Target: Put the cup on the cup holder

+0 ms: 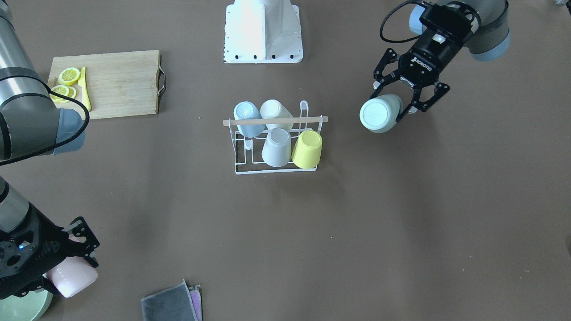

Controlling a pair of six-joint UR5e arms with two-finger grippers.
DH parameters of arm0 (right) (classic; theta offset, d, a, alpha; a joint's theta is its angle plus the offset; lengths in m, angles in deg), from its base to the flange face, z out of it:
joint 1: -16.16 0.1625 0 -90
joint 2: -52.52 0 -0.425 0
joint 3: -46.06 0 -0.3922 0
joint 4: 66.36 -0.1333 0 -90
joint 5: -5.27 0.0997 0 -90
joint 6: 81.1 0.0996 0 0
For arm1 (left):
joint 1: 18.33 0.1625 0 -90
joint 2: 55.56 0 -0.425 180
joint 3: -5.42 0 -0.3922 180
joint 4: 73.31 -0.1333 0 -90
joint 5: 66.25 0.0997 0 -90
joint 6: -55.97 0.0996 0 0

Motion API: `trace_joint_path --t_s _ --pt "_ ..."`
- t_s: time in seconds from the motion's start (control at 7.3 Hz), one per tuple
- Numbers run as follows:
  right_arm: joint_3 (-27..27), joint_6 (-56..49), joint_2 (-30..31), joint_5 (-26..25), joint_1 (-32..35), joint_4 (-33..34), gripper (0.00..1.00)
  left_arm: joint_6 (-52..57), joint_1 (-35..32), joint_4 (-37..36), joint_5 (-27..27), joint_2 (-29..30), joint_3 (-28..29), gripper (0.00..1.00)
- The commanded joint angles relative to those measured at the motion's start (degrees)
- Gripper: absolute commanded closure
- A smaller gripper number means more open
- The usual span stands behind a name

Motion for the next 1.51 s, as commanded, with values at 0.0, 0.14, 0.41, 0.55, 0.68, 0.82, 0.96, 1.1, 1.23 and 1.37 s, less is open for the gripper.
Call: trace_joint_path --t_s 0.0,0.14,0.41,0.55,0.68,0.82,0.96,1.1,1.23,1.37 --pt "0.18 16.4 4.49 -4.48 -2.16 -25.03 1.0 -0.2 6.02 4.28 10.28 -3.3 -2.28 1.0" --pt "0.35 22.48 6.25 -4.59 -3.13 -33.59 1.0 -0.12 10.3 4.47 17.46 -3.14 -2.28 1.0" --pt "1.66 32.17 7.32 -6.24 -4.8 -50.47 1.0 -0.2 20.57 4.47 32.03 -0.69 -1.67 1.0" --pt "1.76 33.86 8.1 -6.08 -5.76 -56.56 1.0 -0.2 26.46 4.12 38.73 2.37 -0.28 1.0" --pt "1.85 37.53 8.11 -6.0 -7.51 -61.14 1.0 -0.46 29.3 4.12 42.8 4.31 0.87 1.0" --pt "3.41 39.66 7.94 -6.6 -9.1 -66.76 1.0 -1.16 31.5 4.03 45.37 4.51 0.88 1.0" --pt "4.65 39.77 8.02 -8.61 -10.77 -71.51 1.0 -1.87 34.49 3.94 49.13 4.6 1.23 1.0" --pt "6.14 40.98 7.85 -12.55 -13.39 -77.48 1.0 -2.83 35.3 3.86 50.74 5.03 2.54 0.99" --pt "7.46 42.3 7.24 -16.33 -16.38 -82.23 1.0 -2.93 34.96 3.86 50.84 5.12 3.77 0.99" --pt "7.56 42.4 6.88 -17.32 -17.11 -84.28 1.0 -4.58 33.3 3.86 50.93 6.34 5.78 0.99"
